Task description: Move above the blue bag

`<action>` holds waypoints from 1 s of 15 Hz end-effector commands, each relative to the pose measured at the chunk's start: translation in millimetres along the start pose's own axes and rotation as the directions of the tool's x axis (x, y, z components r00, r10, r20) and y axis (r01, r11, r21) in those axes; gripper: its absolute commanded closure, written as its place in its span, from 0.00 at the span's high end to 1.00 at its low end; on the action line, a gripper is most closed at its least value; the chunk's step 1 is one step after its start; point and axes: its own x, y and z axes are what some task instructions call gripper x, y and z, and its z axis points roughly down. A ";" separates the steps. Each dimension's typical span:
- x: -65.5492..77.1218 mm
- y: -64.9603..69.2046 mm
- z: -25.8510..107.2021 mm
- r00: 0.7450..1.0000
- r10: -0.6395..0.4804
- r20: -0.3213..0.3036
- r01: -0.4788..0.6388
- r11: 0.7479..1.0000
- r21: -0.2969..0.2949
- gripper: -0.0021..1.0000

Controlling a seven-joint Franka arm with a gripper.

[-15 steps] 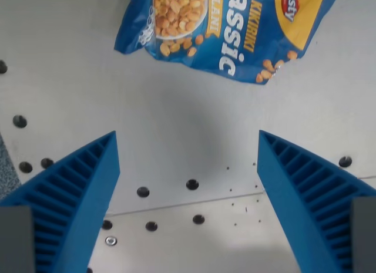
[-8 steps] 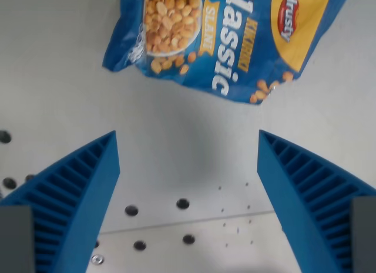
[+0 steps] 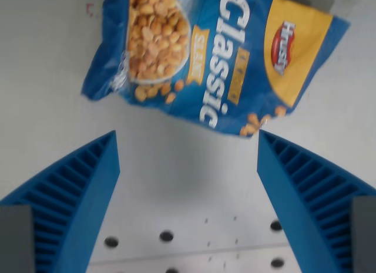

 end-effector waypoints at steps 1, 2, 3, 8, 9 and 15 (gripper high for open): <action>7.8 7.3 10.9 0.996 -0.075 -0.044 0.075 0.997 -0.011 1.00; 10.5 9.2 15.7 0.996 -0.076 -0.044 0.076 0.997 -0.011 1.00; 13.2 11.0 20.6 0.996 -0.081 -0.041 0.080 0.997 -0.011 1.00; 26.4 19.6 43.9 0.995 -0.094 -0.027 0.094 0.996 -0.007 1.00; 28.9 21.2 48.1 0.995 -0.096 -0.023 0.096 0.995 -0.006 1.00; 41.1 28.9 68.2 0.995 -0.102 -0.013 0.102 0.995 0.004 1.00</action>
